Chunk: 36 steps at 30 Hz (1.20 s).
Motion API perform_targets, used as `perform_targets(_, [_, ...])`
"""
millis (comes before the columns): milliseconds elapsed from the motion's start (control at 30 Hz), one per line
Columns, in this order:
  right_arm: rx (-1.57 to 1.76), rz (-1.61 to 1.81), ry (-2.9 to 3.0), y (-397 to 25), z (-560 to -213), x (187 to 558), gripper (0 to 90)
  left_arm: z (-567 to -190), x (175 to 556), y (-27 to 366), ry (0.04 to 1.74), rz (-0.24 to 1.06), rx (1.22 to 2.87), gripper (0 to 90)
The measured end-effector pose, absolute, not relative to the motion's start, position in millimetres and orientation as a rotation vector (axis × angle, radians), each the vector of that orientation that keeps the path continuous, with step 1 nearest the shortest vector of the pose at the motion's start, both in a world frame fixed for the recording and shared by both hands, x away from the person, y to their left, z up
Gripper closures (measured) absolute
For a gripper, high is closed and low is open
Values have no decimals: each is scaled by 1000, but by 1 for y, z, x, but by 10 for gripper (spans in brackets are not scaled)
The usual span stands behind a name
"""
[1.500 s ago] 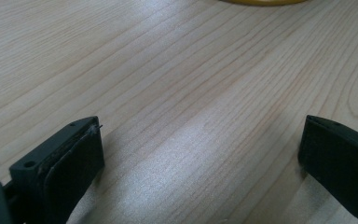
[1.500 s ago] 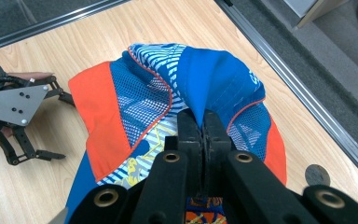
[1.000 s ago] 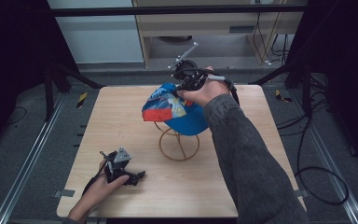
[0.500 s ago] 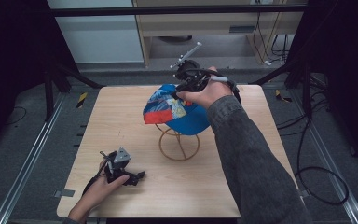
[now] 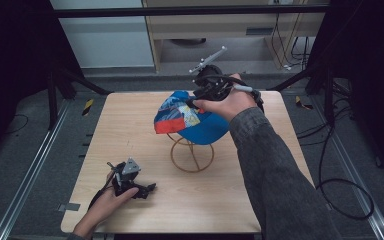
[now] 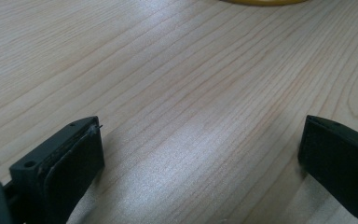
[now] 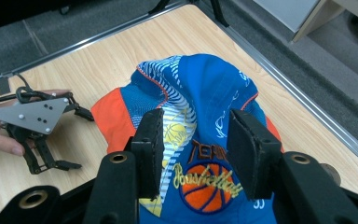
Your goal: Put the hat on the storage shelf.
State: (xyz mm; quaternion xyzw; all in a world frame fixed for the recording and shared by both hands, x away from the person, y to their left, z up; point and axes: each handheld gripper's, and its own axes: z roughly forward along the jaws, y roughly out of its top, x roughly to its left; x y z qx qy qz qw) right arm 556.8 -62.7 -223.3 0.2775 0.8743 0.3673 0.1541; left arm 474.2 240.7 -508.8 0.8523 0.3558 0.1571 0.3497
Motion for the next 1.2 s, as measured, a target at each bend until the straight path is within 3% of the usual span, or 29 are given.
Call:
perform_targets(500, [819,1132,2459,-80,-218,543,522,-509,474,241,921,409,2209,0])
perform_targets(1200, [880,1167,2374,-113,-221,518,353,-509,474,241,923,408,2208,0])
